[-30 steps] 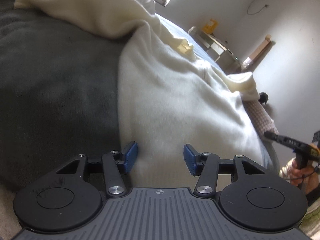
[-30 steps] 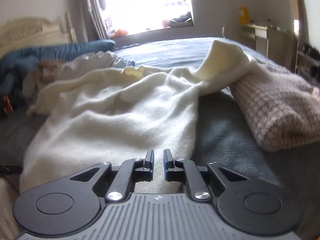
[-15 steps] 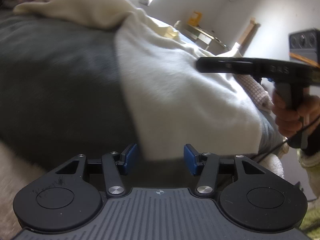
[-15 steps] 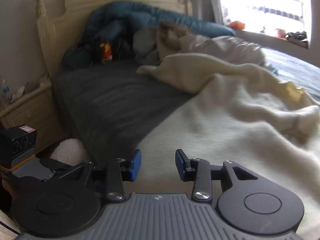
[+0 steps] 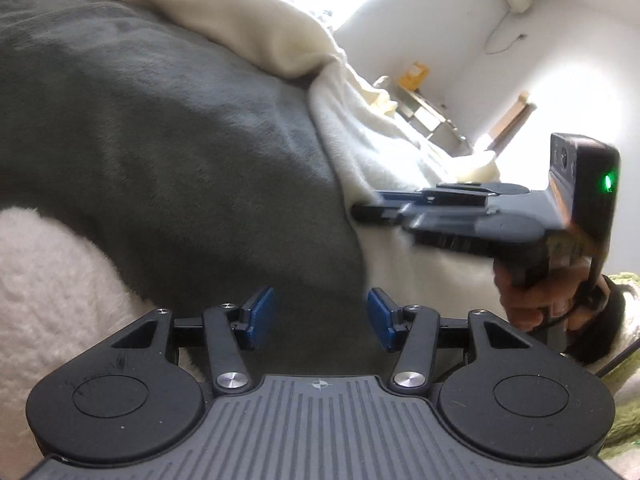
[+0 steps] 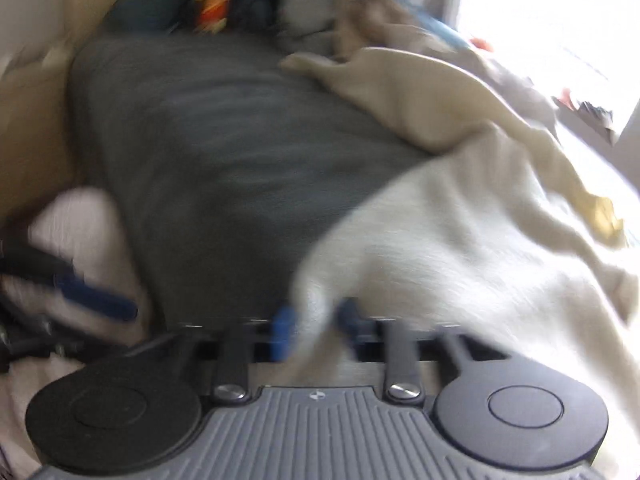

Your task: Fold clothes

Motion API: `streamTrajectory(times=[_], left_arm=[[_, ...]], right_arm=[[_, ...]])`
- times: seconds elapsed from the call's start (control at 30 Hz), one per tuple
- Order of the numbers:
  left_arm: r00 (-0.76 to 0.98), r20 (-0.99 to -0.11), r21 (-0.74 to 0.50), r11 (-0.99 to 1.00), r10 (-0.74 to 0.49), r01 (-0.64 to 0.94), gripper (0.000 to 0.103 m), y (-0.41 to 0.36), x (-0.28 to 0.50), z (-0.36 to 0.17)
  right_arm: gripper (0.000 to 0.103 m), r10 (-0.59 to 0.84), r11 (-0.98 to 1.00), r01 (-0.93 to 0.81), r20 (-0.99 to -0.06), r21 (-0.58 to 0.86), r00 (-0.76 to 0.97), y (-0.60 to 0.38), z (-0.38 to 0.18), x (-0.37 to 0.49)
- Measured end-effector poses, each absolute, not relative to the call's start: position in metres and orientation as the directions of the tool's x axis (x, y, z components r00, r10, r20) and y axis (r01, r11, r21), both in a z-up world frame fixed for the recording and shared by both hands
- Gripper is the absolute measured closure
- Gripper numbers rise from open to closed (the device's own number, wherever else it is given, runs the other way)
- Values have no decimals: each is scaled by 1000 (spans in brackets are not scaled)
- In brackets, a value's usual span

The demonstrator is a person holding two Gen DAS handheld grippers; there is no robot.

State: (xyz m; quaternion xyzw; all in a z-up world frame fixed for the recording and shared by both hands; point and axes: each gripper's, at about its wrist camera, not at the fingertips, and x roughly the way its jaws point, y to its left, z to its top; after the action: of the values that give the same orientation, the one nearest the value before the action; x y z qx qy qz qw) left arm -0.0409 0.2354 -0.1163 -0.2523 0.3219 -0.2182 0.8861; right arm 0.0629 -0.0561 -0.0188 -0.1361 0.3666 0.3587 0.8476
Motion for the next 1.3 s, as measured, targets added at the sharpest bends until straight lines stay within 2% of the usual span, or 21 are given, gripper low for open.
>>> streamTrajectory(times=[0.03,0.2,0.33,0.47,0.63,0.8,0.87,0.93,0.97,1.0,1.07,1.2,1.27,1.3], left_arm=[[696,-448,-588,771,-561,243,51,235,-38,-115],[680,-408,-565,753,-609,336,49,217,-26,-110],[663,-409,-498,762,-627,414,49,188,-14,-100],[672,-408,-385,784,-618,487,47,150,-11,-90],[741,-427,-202,853,-518,481,47,109,-14,-90],[824,-411,14,901,-390,433,49,80,-20,-91],[855,-392,106,907,-339,408,53,70,-23,-90],[879,-365,166,908,-307,386,62,63,-27,-88],[887,-351,169,911,-301,376,72,62,-29,-86],[892,-341,159,917,-298,367,86,63,-30,-83],[896,-326,93,933,-301,347,100,70,-33,-76],[921,-266,-129,958,-284,257,103,105,-53,-59],[915,-272,-294,931,-297,215,103,126,-58,-58],[905,-291,-373,908,-311,193,103,135,-57,-63]], right_arm=[[96,531,726,-680,-711,102,461,-68,-14,70],[96,674,730,-484,-626,482,392,-138,-8,112],[96,737,674,-321,-570,666,363,-177,-23,134],[96,785,607,-256,-517,753,342,-191,-34,141],[96,823,551,-257,-466,794,325,-197,-31,152],[96,848,508,-269,-421,818,321,-200,-20,154],[96,853,500,-274,-413,822,319,-202,-16,155],[95,856,495,-284,-406,821,320,-197,-12,154],[96,858,493,-292,-402,820,320,-197,-8,154],[95,860,491,-300,-399,818,319,-197,-5,153],[95,863,486,-319,-391,814,319,-196,1,152],[95,877,472,-400,-371,786,306,-189,18,146],[95,875,483,-468,-384,740,296,-179,22,140],[91,861,508,-504,-411,698,299,-172,21,135]])
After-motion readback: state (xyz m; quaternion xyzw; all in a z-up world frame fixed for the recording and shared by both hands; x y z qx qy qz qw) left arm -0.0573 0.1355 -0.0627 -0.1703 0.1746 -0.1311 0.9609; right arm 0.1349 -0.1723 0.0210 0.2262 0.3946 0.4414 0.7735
